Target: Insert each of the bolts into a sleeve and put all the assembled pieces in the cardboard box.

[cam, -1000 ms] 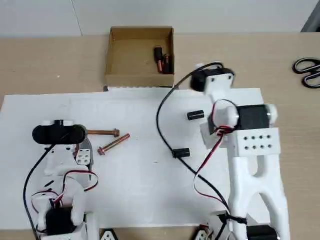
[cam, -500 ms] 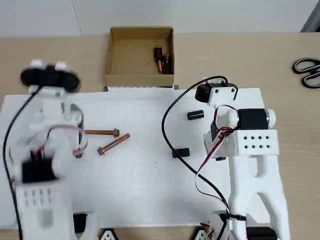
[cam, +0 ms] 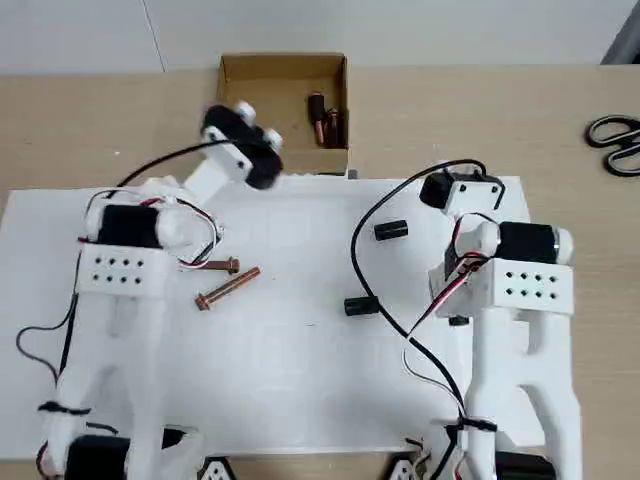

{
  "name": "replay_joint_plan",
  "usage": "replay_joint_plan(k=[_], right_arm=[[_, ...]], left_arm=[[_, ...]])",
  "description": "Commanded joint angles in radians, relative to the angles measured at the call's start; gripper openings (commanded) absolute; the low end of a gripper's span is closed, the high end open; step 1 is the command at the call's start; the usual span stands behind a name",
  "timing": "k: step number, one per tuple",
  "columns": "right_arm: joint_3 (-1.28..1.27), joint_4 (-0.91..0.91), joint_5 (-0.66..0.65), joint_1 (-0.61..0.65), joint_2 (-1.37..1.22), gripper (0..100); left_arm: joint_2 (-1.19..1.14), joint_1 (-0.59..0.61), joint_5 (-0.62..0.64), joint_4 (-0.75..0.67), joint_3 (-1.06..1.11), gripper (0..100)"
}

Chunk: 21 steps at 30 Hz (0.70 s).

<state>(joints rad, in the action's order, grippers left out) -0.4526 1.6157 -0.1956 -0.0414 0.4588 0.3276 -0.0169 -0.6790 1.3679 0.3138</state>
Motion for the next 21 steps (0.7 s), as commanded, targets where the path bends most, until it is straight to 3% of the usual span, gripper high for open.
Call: replay_joint_plan(k=[1,12,21], right_arm=[[-0.002,-0.013,-0.011,-0.019,0.028,0.4],[-0.011,-0.004,-0.005,-0.021,0.025,0.4],[-0.066,-0.004,-0.005,-0.022,0.03,0.4]], left_arm=[[-0.057,0.018,-0.16,0.006,-0.048,1],[-0.226,0.061,-0.582,0.029,-0.054,4],[-0.238,0.06,-0.72,0.038,-0.048,9]])
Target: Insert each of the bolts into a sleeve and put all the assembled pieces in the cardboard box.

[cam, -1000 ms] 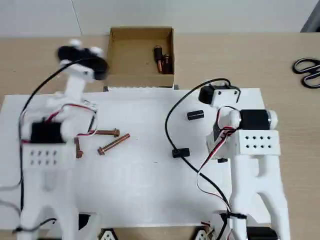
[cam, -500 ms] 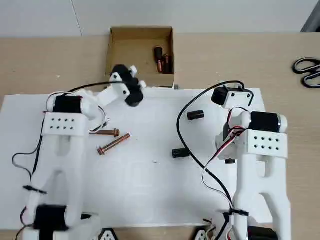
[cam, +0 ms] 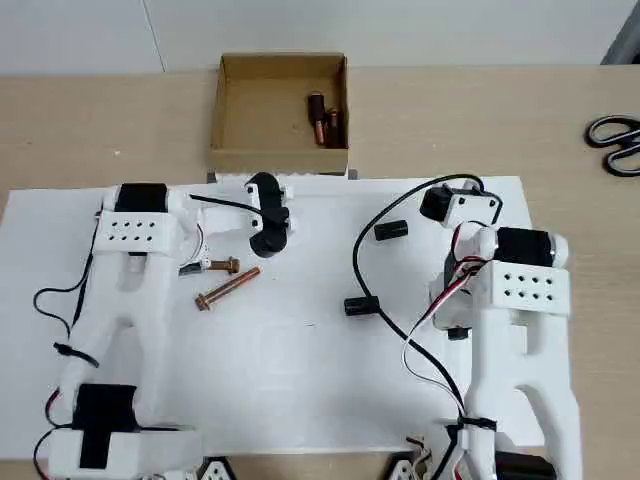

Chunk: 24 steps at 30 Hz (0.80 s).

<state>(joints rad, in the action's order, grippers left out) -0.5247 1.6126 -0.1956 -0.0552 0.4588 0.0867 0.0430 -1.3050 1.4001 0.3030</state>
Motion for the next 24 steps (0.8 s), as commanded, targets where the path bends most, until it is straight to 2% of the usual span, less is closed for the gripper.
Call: replay_joint_plan(k=[1,13,24], right_arm=[[0.006,-0.001,-0.005,-0.008,0.03,0.4],[0.006,-0.002,-0.005,-0.008,0.03,0.4],[0.006,-0.007,-0.008,-0.008,0.025,0.4]], left_arm=[[0.002,0.0,-0.094,0.006,-0.038,9],[-0.12,-0.012,-0.147,0.002,-0.045,9],[-0.224,-0.04,-0.147,-0.146,-0.045,9]])
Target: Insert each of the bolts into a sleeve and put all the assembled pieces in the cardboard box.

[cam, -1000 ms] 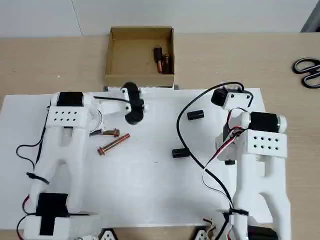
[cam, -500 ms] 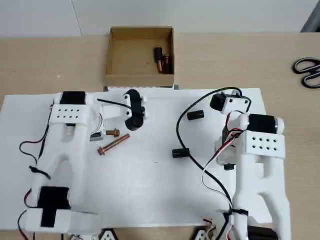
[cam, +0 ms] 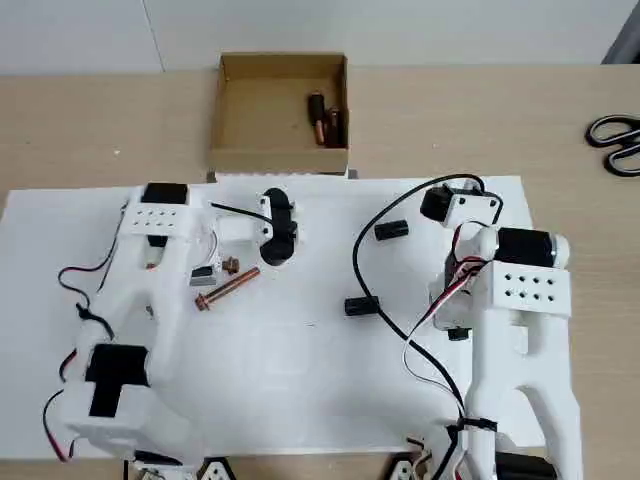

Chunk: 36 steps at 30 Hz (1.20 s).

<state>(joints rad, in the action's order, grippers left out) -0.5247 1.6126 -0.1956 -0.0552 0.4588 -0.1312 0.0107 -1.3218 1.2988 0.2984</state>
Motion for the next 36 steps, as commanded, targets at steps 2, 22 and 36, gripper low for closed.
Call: replay_joint_plan(k=[2,22,36], right_arm=[[0.006,-0.007,-0.008,-0.008,0.024,0.4],[0.006,-0.007,-0.009,-0.002,0.03,0.4],[0.011,-0.001,-0.005,-0.001,0.031,0.4]], left_arm=[[-0.025,-0.011,-0.13,-0.055,-0.041,9],[-0.245,-0.034,-0.072,-0.061,-0.202,1],[-0.015,-0.035,-0.044,0.324,-0.375,1]])
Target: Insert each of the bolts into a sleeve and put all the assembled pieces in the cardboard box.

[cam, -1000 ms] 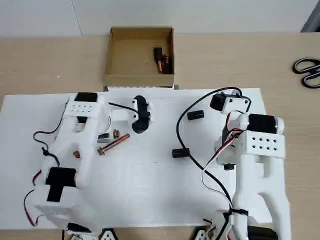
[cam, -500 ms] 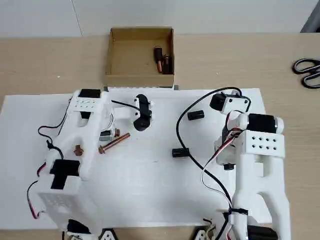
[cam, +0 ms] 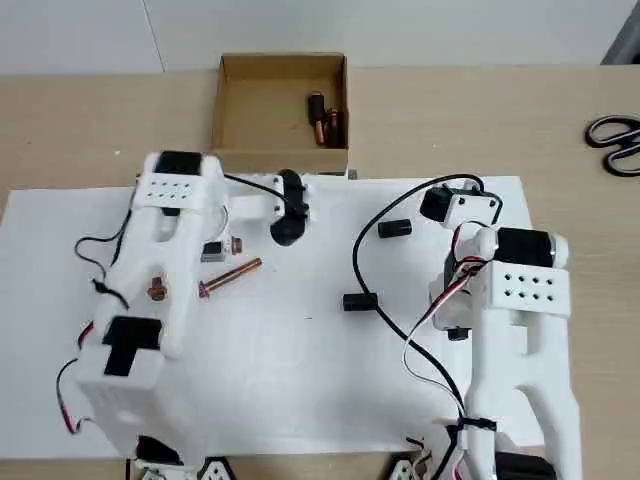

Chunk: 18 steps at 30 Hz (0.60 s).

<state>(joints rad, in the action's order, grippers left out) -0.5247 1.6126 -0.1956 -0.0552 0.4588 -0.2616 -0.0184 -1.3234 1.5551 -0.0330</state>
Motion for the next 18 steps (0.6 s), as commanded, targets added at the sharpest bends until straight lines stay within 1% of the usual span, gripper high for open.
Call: replay_joint_plan(k=[1,4,7,10,15,18], right_arm=[[0.011,0.001,-0.003,-0.001,0.031,0.4],[0.035,0.035,0.003,0.001,0.033,0.4],[0.115,0.087,0.052,0.005,0.033,0.4],[0.193,0.111,0.066,0.045,0.035,0.4],[0.229,0.111,0.066,0.091,0.165,0.4],[0.224,0.108,0.066,0.11,0.262,0.4]], left_arm=[[0.143,-0.006,-0.021,0.081,-0.044,1],[0.227,-0.006,0.066,0.098,-0.044,1],[0.315,-0.008,0.218,0.098,-0.044,1],[0.396,-0.028,0.367,0.097,-0.044,1],[0.512,-0.077,0.701,0.091,-0.045,1],[0.577,-0.094,0.896,0.11,-0.045,1]])
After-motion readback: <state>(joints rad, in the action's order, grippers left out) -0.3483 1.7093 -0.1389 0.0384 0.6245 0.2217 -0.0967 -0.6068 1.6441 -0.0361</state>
